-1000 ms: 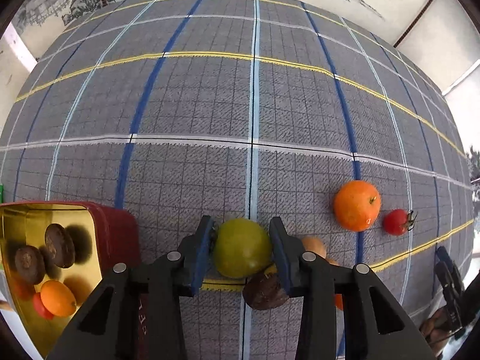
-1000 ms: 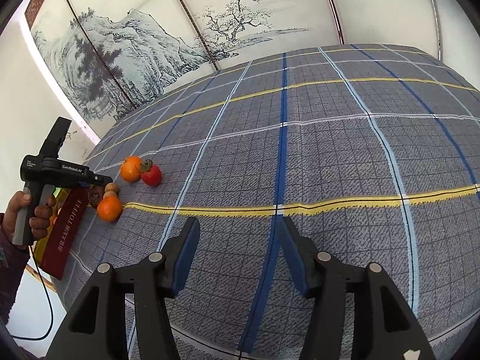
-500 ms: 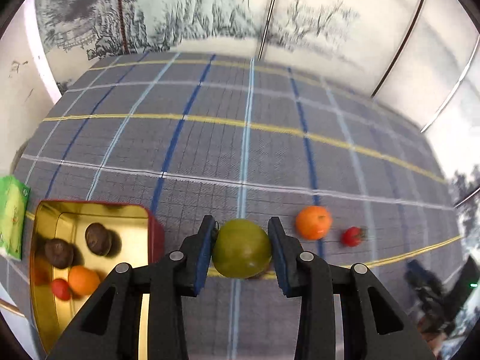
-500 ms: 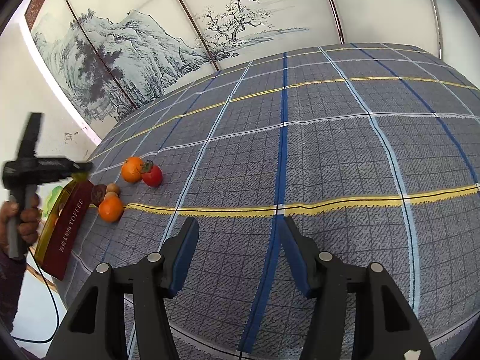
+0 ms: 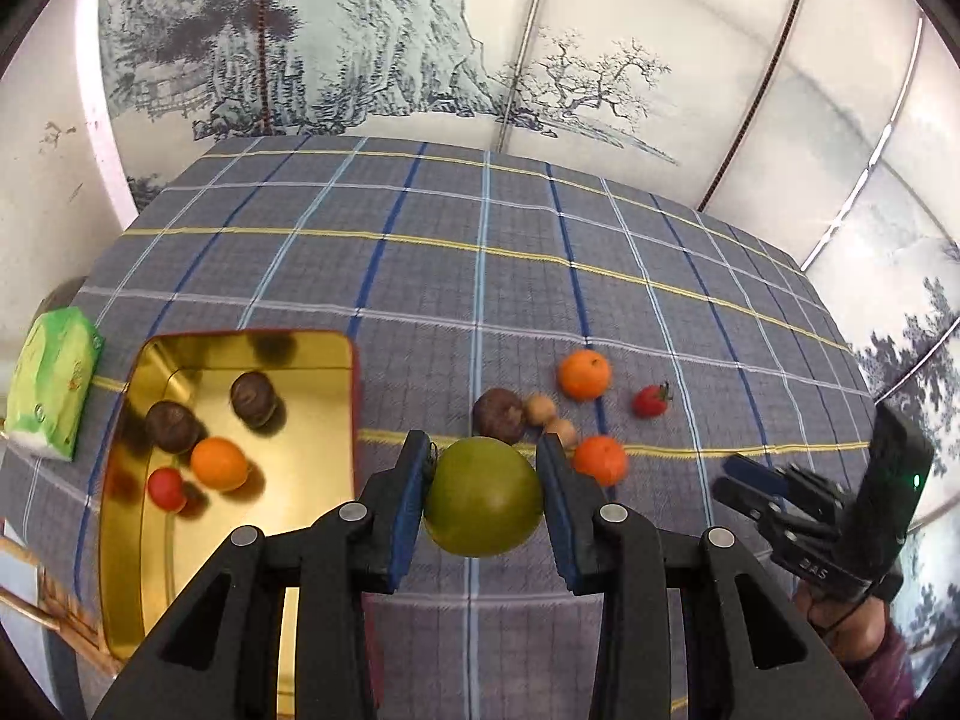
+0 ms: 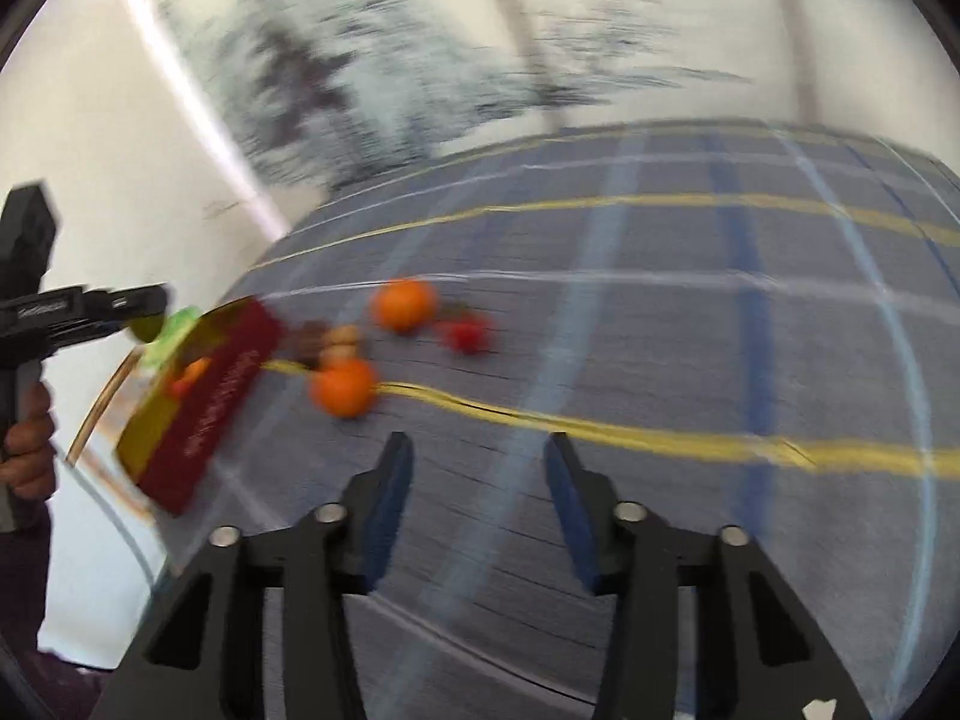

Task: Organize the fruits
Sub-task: 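Carry the green citrus toward the tin with the left tool while the right tool grasps two tan round fruits, then lower the green citrus into the tin and open the left tool while the right tool holds the tan fruits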

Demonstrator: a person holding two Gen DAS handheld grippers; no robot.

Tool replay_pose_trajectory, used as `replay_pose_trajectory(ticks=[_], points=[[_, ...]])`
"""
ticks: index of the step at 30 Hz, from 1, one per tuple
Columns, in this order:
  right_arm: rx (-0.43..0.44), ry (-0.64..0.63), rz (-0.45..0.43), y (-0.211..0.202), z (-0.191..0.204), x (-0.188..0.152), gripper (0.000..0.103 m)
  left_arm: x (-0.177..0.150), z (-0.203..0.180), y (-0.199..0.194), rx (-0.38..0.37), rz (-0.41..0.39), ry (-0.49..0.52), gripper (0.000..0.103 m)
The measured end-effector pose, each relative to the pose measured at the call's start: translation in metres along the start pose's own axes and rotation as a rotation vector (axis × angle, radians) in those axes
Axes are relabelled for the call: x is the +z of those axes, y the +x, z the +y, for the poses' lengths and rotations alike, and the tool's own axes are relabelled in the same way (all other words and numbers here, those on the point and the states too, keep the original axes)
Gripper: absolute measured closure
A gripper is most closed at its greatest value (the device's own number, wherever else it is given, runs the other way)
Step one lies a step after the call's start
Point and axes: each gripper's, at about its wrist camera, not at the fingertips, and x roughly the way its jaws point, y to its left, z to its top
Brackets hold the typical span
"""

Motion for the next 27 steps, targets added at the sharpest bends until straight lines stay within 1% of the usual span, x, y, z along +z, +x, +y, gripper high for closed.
replay_pose_trajectory(ticks=[1,2,3,6,7,9,12,14,17,21,23,27], points=[[0.027,-0.042,0.020,0.010,0.014,0.009,0.073,-0.003,0.002,-0.002,0.002,-0.001,-0.001,0.066],[0.040,-0.076,0.036,0.018,0.024,0.016,0.080,-0.005,0.004,-0.003,0.004,-0.001,0.000,0.066],[0.047,-0.123,0.057,0.030,0.037,0.024,0.084,-0.008,0.007,-0.005,0.008,-0.001,0.000,0.066],[0.063,-0.199,0.119,0.061,0.059,0.037,0.086,-0.013,0.016,-0.011,0.011,-0.004,-0.008,0.066],[0.050,-0.222,0.137,0.072,0.064,0.041,0.086,-0.014,0.018,-0.012,0.012,-0.005,-0.010,0.066],[0.051,-0.248,0.180,0.090,0.070,0.046,0.086,-0.016,0.024,-0.016,0.018,-0.012,-0.020,0.066],[0.014,-0.271,0.209,0.109,0.076,0.050,0.086,-0.018,0.034,-0.020,0.028,-0.019,-0.029,0.066],[0.013,-0.267,0.225,0.115,0.074,0.053,0.085,-0.021,0.042,-0.022,0.032,-0.020,-0.039,0.066],[-0.019,-0.272,0.249,0.127,0.075,0.055,0.083,-0.025,0.053,-0.024,0.035,-0.018,-0.058,0.066],[-0.019,-0.272,0.282,0.137,0.077,0.060,0.078,-0.030,0.065,-0.026,0.041,-0.013,-0.079,0.066],[-0.026,-0.276,0.314,0.143,0.079,0.059,0.078,-0.032,0.070,-0.027,0.043,-0.012,-0.087,0.066],[-0.034,-0.294,0.330,0.151,0.083,0.059,0.078,-0.033,0.075,-0.028,0.048,-0.010,-0.103,0.066]])
